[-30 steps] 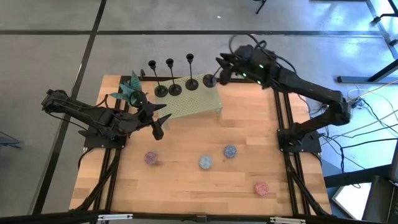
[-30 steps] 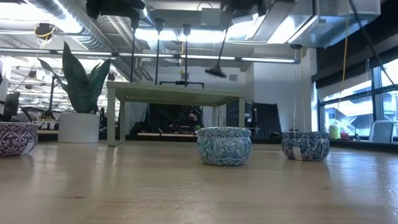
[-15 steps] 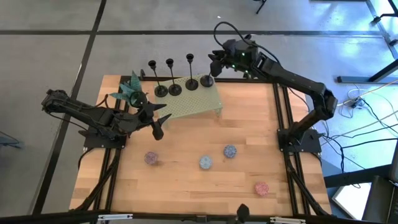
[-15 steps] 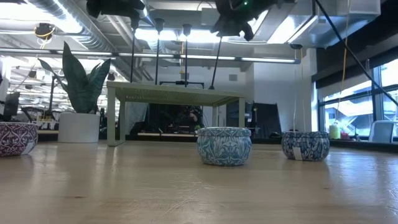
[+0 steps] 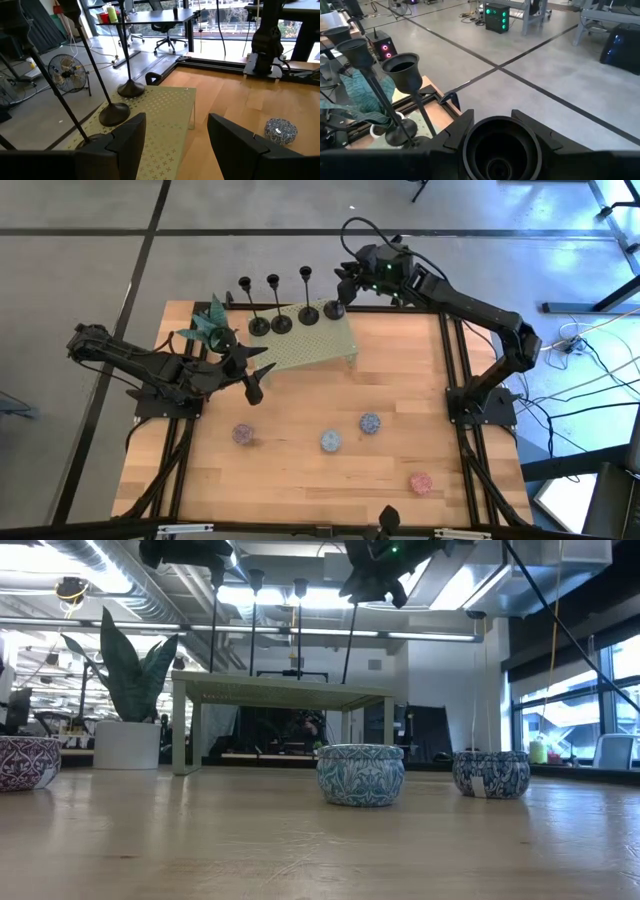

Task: Pick & Place candle stick holders
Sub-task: Put the black candle holder on the shelf, then put the brown scented candle on the shelf

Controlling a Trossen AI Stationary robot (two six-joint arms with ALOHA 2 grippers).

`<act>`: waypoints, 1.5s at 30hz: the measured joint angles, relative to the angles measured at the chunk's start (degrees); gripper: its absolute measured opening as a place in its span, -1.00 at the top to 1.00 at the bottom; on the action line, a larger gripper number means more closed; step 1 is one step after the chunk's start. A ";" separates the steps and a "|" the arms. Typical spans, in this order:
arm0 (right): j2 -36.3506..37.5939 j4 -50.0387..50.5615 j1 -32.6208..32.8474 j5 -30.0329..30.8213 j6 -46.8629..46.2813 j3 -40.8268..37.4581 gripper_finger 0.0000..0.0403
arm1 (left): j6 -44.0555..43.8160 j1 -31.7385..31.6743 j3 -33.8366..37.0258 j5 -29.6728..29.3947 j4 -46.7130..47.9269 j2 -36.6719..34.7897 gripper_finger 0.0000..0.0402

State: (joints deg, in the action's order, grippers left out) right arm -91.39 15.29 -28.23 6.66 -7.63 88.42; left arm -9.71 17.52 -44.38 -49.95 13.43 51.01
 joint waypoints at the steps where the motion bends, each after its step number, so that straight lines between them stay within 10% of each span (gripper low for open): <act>1: 0.00 0.03 0.00 0.00 -0.01 0.00 0.35 | 0.00 0.00 0.00 0.00 0.00 0.00 -0.04; 45: 4.75 1.53 2.50 0.15 2.39 0.00 -0.02 | 0.00 0.00 0.00 0.12 0.07 0.02 -0.04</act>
State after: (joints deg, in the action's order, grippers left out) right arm -86.64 16.81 -25.73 6.81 -5.23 88.42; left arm -9.72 17.52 -44.38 -49.84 13.51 51.03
